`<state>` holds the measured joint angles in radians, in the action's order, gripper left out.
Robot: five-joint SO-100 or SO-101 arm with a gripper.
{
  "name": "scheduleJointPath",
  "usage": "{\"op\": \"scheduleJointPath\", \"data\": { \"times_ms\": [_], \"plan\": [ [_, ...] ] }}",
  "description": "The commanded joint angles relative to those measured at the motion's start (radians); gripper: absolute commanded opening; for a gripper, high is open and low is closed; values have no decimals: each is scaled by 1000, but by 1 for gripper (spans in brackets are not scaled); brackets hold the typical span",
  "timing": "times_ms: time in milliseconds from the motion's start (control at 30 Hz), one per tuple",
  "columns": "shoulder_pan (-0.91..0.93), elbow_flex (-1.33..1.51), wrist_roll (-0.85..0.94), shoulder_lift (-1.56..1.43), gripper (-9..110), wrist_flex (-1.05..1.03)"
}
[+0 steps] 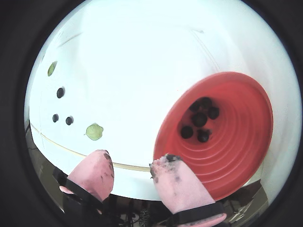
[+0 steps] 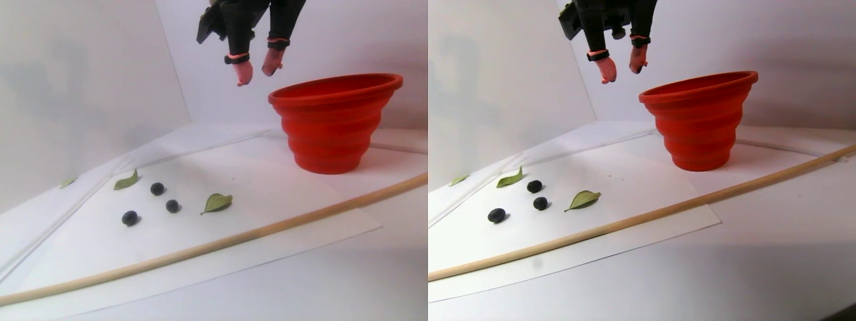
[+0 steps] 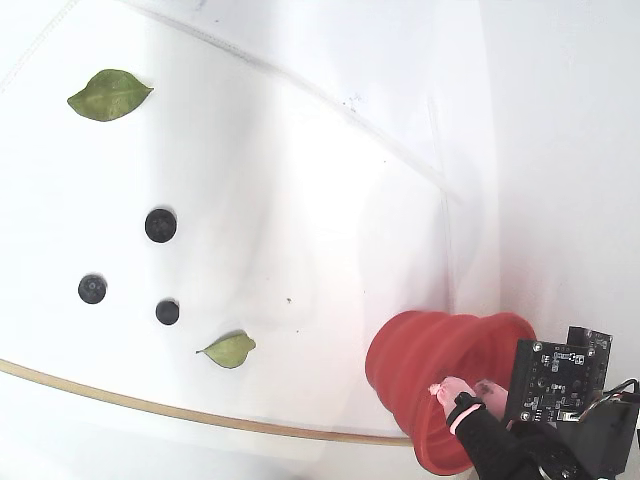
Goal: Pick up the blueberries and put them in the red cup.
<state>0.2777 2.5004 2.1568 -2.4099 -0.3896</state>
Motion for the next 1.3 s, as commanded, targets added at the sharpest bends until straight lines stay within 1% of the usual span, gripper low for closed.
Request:
{"op": "scheduleJointPath", "data": {
  "times_ms": [0,433,767,1267],
  "plan": [
    [-58,-8,-17,-87,15,-12],
    [-206,44,-44,-91,15,-12],
    [-276,86,-40,-51,15,12],
    [-364,167,-11,37,15,147]
  ]
}}
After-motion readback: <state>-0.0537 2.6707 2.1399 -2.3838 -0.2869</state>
